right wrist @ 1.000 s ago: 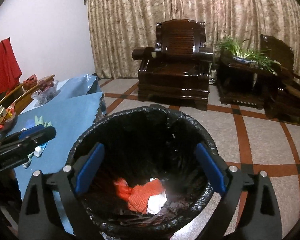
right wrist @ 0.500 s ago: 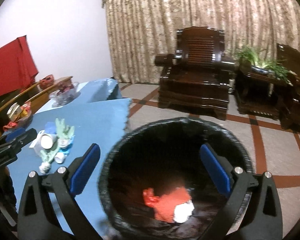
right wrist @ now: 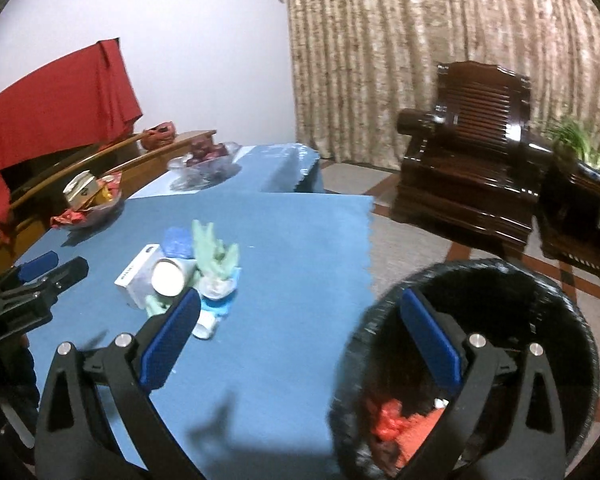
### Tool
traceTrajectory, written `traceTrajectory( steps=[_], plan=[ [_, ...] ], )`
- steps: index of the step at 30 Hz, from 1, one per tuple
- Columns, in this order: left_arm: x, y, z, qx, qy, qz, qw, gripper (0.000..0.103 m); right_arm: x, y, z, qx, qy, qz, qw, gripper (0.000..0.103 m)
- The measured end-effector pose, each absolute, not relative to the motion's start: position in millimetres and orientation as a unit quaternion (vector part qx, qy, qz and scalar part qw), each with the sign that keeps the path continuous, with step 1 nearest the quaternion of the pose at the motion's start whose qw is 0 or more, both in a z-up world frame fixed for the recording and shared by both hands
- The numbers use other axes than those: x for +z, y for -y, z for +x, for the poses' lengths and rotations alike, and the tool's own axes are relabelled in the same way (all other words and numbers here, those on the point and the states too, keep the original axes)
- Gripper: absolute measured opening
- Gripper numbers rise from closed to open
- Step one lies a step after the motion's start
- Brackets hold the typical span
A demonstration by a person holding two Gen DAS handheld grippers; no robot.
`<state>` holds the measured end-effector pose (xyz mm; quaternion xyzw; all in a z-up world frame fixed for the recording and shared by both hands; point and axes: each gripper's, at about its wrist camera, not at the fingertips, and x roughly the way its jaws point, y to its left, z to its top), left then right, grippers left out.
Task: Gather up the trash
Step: 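Return to the table and grasp the white box with the left tool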
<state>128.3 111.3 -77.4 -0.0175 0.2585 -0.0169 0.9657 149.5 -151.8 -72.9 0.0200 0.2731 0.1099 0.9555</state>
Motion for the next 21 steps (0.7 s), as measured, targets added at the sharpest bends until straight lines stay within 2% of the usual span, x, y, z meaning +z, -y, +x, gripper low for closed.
traceTrajectory(
  steps=[10,21],
  plan=[
    [-114.8,-154.1,165.9,0.022,-0.296,-0.033,0.954,0.076,-91.3,101.3,197.6,0.138,-0.286,0.021,0.948,0.097],
    [-157.0,-162.5,207.5,0.025,-0.334,-0.034,0.942,0.074,-121.8,69.1,231.6,0.142,-0.309,0.015,0.940,0.097]
  ],
)
